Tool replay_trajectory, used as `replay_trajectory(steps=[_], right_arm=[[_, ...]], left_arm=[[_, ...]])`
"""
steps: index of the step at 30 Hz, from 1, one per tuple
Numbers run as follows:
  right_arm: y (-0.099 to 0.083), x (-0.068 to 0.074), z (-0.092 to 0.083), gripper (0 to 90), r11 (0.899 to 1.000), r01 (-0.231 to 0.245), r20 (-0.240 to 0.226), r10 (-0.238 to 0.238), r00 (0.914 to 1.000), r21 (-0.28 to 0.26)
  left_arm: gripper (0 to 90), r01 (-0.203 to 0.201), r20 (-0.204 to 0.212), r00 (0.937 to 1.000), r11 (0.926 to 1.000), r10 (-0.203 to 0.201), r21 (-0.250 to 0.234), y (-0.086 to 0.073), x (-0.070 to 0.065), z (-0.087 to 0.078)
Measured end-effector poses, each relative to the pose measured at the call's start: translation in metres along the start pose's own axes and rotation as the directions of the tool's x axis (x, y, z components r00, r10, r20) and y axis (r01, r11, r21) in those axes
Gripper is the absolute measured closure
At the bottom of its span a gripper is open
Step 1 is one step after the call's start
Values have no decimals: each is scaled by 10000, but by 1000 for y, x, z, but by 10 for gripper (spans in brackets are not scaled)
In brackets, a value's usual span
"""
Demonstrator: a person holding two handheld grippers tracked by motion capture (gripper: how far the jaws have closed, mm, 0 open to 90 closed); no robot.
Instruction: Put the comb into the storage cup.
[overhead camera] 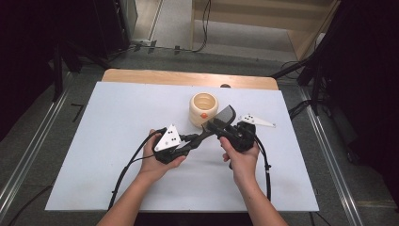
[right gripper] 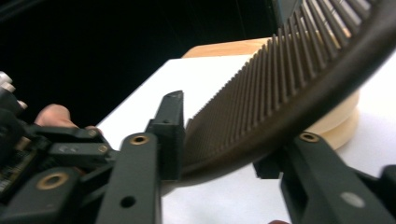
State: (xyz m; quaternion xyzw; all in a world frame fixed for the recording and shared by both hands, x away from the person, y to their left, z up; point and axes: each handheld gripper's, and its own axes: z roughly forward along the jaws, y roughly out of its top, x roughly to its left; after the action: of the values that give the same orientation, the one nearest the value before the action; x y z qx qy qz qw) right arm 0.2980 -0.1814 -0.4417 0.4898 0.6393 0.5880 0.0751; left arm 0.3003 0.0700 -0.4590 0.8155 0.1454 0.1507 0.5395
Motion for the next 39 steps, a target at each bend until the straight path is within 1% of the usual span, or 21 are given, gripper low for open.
replay_trajectory(steps=[3, 5, 7, 8, 9, 11, 13, 14, 15, 17, 19, 20, 23, 24, 25, 27, 28, 31, 37, 38, 39], right_arm=[[-1, 0, 0, 694, 9999, -106, 54, 106, 9999, -52], [-1, 0, -1, 731, 9992, -386, -70, 386, 9992, -69], [-1, 0, -2, 792, 9977, -663, -511, 656, 9965, -119], [-1, 0, -3, 825, 9968, -794, -902, 779, 9929, -132], [-1, 1, -3, 831, 9969, -784, -1126, 765, 9907, -120], [-1, 7, -3, 834, 9990, -405, -741, 390, 9965, -188], [-1, 8, -4, 835, 9994, -242, -877, 219, 9959, -245], [-1, 8, -4, 835, 9996, -147, -826, 125, 9965, -260], [-1, 8, -5, 835, 9996, -25, -724, 4, 9974, -287], [0, 9, -6, 835, 9989, 259, -629, -283, 9976, -383], [0, 9, -7, 836, 9980, 495, -665, -522, 9964, -404], [0, 9, -7, 836, 9975, 597, -640, -622, 9960, -390], [0, 11, -7, 836, 9937, 1041, -495, -1061, 9931, -417], [1, 11, -7, 836, 9923, 1173, -493, -1192, 9916, -397], [1, 12, -7, 836, 9909, 1292, -479, -1309, 9902, -369], [2, 12, -7, 836, 9877, 1500, -452, -1519, 9874, -434], [2, 12, -7, 836, 9872, 1529, -471, -1549, 9868, -443], [5, 13, -8, 836, 9830, 1759, -424, -1782, 9831, -534], [10, 15, -10, 836, 9799, 1904, -415, -1930, 9803, -601], [12, 15, -11, 836, 9787, 1955, -422, -1983, 9792, -619], [13, 15, -11, 836, 9781, 1979, -421, -2008, 9787, -644]], left_arm=[[721, -12, -18, 10000, 10000, 12, -24, 0, -1, 1], [721, -20, 30, 10000, 10000, 20, 21, -1, -1, 2], [719, 75, 156, 9998, 9999, -76, 69, -2, -2, 5], [718, 106, 225, 9997, 9999, -108, 78, -3, -2, 6], [710, 226, 340, 9992, 9997, -227, 28, -4, -1, 7], [623, 567, 475, 9973, 9984, -563, -75, -4, 0, 7], [473, 853, 426, 9955, 9961, -843, -229, -3, 2, 6], [411, 853, 426, 9955, 9961, -843, -229, -3, 2, 6], [349, 1241, 329, 9919, 9916, -1229, -356, -2, 5, 2], [242, 1654, 269, 9861, 9850, -1642, -489, -2, 9, -1], [130, 1882, -38, 9820, 9805, -1887, -564, -3, 12, -5], [111, 1927, -158, 9809, 9795, -1939, -585, -4, 14, -7], [14, 2311, -340, 9718, 9709, -2335, -630, -9, 20, -13], [10, 2311, -340, 9718, 9709, -2335, -630, -9, 20, -13], [0, 2431, -434, 9682, 9677, -2462, -675, -12, 22, -17], [0, 2510, -487, 9659, 9656, -2545, -685, -14, 24, -22], [0, 2447, -532, 9673, 9675, -2482, -636, -16, 25, -24], [0, 2467, -576, 9664, 9670, -2503, -642, -20, 28, -31], [0, 2582, -822, 9607, 9624, -2651, -847, -28, 33, -44], [0, 2665, -985, 9565, 9597, -2747, -888, -31, 34, -50], [0, 2662, -1034, 9559, 9598, -2747, -888, -32, 36, -52]])
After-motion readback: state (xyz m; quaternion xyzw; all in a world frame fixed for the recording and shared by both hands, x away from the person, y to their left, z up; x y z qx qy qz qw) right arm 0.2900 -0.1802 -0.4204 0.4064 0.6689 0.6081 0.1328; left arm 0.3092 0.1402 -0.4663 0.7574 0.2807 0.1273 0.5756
